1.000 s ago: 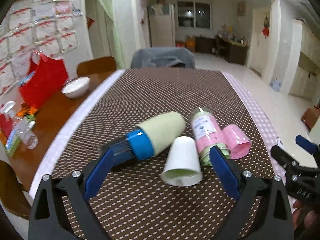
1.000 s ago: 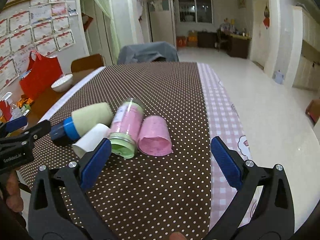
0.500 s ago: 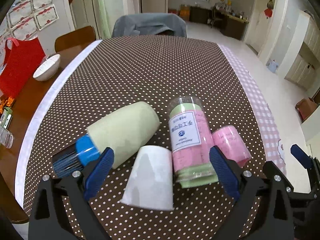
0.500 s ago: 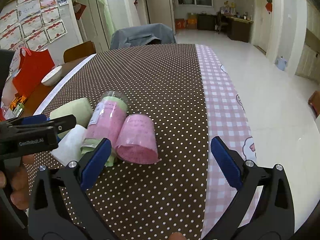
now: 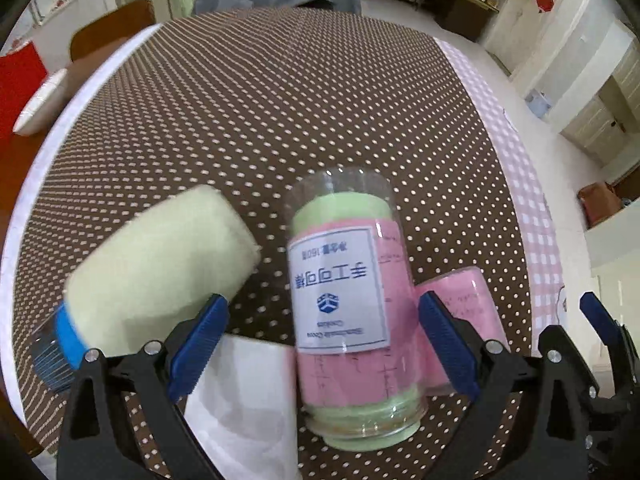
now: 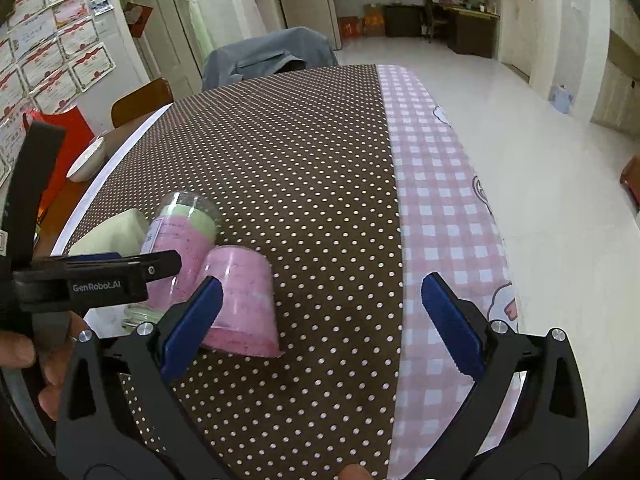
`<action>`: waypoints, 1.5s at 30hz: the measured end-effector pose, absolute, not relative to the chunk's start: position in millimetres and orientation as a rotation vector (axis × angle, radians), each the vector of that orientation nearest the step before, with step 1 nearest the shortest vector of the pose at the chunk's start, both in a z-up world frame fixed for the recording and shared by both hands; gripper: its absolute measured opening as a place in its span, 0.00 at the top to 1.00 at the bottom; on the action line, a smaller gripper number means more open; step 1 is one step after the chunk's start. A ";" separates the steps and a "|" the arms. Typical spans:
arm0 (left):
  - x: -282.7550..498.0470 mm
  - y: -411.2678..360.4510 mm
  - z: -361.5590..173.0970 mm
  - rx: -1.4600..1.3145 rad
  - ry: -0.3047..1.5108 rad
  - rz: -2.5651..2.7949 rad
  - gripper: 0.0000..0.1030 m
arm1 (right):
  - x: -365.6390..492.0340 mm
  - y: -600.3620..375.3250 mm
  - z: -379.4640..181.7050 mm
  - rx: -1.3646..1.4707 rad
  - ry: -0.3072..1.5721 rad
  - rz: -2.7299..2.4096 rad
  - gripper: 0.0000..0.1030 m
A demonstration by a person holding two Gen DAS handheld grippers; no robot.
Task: Flip cup upside down
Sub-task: 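Grasp the glass jar with the left tool and lift it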
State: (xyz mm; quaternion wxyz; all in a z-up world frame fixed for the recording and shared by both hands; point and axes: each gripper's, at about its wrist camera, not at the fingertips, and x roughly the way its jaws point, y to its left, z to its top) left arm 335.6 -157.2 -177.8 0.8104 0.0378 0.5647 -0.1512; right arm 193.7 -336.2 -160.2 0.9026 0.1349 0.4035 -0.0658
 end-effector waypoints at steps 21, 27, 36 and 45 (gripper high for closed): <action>329.2 -159.0 -153.7 0.062 1.131 -0.443 0.30 | 175.3 -329.9 -150.1 0.290 0.819 -0.159 0.05; 300.3 -139.7 -128.6 0.039 1.087 -0.471 0.30 | 158.2 -316.0 -136.7 0.278 0.786 -0.154 0.05; 229.3 -115.5 -118.3 0.026 1.025 -0.507 0.30 | 120.4 -292.2 -132.0 0.249 0.747 -0.136 0.05; 159.8 -87.8 -151.2 0.031 1.016 -0.480 0.30 | 82.5 -270.1 -149.4 0.238 0.747 -0.120 0.05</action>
